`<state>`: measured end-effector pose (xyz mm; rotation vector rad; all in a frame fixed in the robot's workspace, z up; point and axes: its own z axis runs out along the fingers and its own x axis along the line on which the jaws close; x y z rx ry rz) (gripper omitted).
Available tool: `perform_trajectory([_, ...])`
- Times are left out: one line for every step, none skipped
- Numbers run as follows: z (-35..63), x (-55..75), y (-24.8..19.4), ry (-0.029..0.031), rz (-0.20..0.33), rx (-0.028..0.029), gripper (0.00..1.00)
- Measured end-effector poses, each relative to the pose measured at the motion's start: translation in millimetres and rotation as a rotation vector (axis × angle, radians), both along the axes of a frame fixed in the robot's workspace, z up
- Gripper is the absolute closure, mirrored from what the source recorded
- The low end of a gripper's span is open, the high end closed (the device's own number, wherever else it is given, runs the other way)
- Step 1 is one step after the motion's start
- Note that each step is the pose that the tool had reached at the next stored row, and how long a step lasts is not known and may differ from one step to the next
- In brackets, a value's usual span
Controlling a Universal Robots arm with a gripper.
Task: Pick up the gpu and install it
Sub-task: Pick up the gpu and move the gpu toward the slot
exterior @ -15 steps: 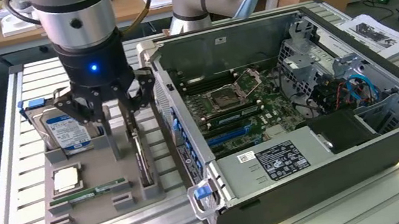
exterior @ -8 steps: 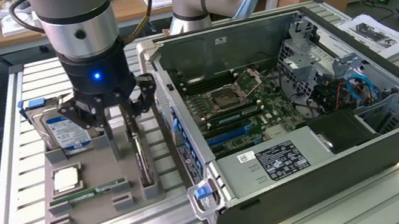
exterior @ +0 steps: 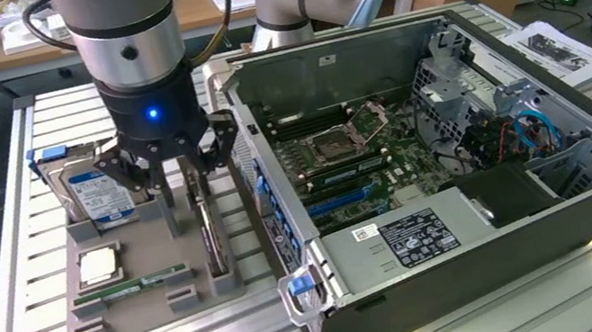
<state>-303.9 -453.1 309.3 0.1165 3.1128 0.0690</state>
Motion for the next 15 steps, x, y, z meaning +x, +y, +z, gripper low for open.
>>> perform_trajectory([-0.7,0.7,0.0,0.0000,0.000,0.0000,0.53])
perform_trajectory([-2.0,1.0,0.1,0.0000,0.000,0.0000,0.53])
perform_trajectory([-3.7,1.2,0.1,0.0002,0.000,-0.0001,0.53])
perform_trajectory([-5.5,1.3,0.1,0.0002,0.000,-0.0001,0.53])
perform_trajectory([-7.3,1.6,0.0,0.0001,0.000,-0.0001,0.53])
perform_trajectory([-9.1,1.7,0.0,0.0000,0.000,0.0000,0.53])
perform_trajectory([-11.0,1.9,0.0,0.0001,0.000,0.0000,0.53])
perform_trajectory([-12.7,2.1,0.0,0.0001,0.000,-0.0001,0.53])
perform_trajectory([-14.5,2.3,0.0,0.0000,0.000,0.0000,0.53])
perform_trajectory([-16.5,2.5,0.0,0.0000,0.000,0.0000,0.53])
perform_trajectory([-18.2,2.7,0.0,0.0001,0.000,-0.0001,0.53])
perform_trajectory([-20.0,2.9,0.0,0.0001,0.000,-0.0001,0.53])
perform_trajectory([-21.8,3.1,0.0,0.0001,0.000,-0.0001,0.53])
perform_trajectory([-23.6,3.3,0.0,0.0001,0.000,-0.0001,0.53])
perform_trajectory([-25.4,3.6,0.0,0.0001,0.000,-0.0001,0.53])
